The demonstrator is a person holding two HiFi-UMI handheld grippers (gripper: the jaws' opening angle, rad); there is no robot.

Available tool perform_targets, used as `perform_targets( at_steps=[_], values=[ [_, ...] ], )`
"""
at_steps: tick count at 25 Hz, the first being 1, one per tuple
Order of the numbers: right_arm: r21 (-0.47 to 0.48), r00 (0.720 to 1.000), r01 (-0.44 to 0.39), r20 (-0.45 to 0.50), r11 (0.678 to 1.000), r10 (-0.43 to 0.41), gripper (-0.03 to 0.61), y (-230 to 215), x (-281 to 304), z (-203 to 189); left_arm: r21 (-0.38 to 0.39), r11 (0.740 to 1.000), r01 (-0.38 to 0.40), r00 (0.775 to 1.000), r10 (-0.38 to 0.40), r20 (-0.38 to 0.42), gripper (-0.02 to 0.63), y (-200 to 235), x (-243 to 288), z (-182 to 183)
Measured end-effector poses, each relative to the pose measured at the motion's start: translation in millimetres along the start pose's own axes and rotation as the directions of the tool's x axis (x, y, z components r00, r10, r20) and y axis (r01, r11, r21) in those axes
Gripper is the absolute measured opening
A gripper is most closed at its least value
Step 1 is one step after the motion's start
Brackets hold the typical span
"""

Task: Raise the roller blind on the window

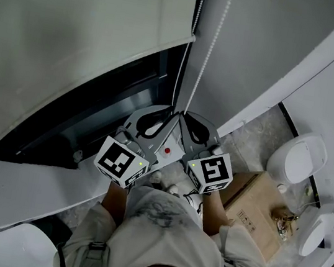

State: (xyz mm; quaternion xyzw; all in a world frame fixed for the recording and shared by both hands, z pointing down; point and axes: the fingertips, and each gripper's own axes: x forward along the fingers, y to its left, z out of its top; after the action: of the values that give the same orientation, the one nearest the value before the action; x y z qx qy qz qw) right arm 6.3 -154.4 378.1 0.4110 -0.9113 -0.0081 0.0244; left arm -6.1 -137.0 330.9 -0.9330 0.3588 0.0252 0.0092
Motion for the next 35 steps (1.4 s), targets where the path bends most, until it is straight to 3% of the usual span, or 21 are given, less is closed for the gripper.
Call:
perform_targets(
  at_steps=[12,19,22,26,35],
  values=[
    [-0.007,1.000,0.000,-0.001,1.000,0.000,0.011,8,1,0,0.079,0.997,0.026,0.995,-0.033,0.093,0.087,0,25,68],
    [-0.012,1.000,-0.003,-0.004,1.000,0.003,0.011,10,2,0,0.100,0.994,0.033,0.990,-0.047,0.136,0.076,3,39,89],
    [-0.017,1.000,-0.002,-0.007,1.000,0.002,0.011,10,4,1,0.112,0.993,0.033,0.989,-0.049,0.140,0.027,0,40,93],
    [-0.022,1.000,0.002,-0.001,1.000,-0.002,0.011,9,4,3,0.109,0.994,0.021,0.984,-0.040,0.176,0.020,-3,40,100],
    [-0.035,0.997,-0.002,-0.080,0.999,-0.001,0.011,10,8,-31,0.062,0.998,0.028,0.991,-0.036,0.127,0.018,2,34,66]
  ],
)
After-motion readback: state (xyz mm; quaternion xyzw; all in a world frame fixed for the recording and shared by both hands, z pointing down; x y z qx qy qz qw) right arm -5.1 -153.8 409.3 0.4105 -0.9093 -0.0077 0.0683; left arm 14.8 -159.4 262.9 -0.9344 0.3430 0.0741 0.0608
